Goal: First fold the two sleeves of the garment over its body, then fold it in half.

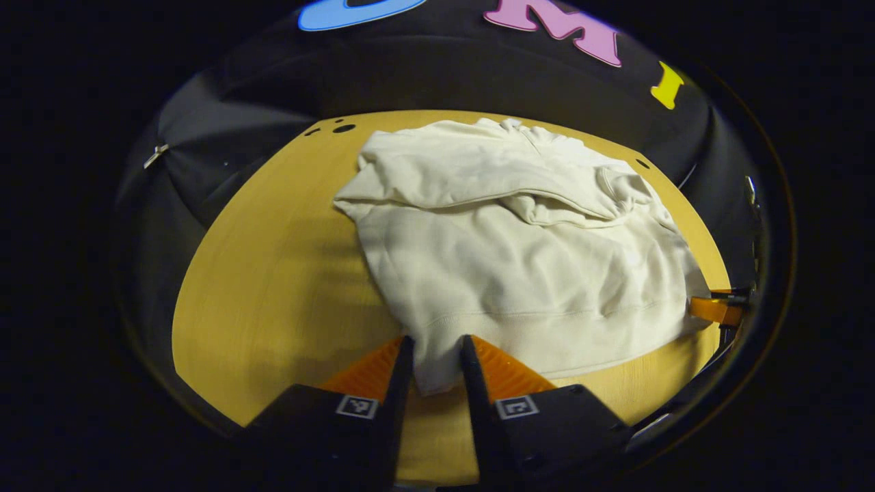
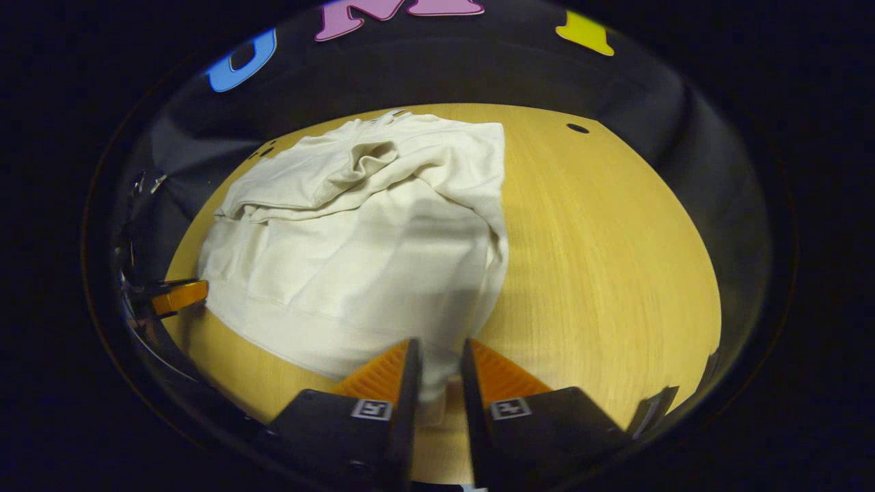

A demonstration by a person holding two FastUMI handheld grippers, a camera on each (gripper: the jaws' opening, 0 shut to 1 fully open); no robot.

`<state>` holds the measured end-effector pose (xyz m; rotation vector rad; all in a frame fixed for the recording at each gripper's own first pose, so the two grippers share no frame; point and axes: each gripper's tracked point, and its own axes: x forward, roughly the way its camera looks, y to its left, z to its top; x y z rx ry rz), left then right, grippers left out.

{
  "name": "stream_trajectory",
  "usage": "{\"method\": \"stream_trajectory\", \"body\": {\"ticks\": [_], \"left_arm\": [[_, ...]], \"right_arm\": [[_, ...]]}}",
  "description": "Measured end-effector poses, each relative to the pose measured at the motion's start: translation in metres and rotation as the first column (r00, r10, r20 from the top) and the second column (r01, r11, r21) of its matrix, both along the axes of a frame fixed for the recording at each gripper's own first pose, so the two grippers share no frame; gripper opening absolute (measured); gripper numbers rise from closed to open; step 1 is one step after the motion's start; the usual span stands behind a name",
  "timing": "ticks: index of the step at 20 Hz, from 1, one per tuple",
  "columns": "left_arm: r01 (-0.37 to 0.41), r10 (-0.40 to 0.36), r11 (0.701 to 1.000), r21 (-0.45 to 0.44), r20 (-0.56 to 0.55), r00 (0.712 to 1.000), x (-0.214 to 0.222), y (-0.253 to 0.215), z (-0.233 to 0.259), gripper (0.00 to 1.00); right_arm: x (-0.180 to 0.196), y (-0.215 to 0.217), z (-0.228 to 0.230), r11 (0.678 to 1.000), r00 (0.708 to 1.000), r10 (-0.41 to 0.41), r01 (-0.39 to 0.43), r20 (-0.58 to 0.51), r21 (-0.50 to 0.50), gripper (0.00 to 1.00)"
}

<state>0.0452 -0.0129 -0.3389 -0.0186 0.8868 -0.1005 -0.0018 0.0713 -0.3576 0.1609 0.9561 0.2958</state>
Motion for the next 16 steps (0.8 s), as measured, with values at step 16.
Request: {"method": "stream_trajectory", "body": {"ticks": [16], "left_arm": [[0.038,-0.047,0.993,-0.113,-0.074,0.996,-0.014,0.010,0.037,0.06]], "right_arm": [[0.006,-0.002,0.053,0.982,0.983,0.162,-0.169,0.081,0.081,0.08]]}}
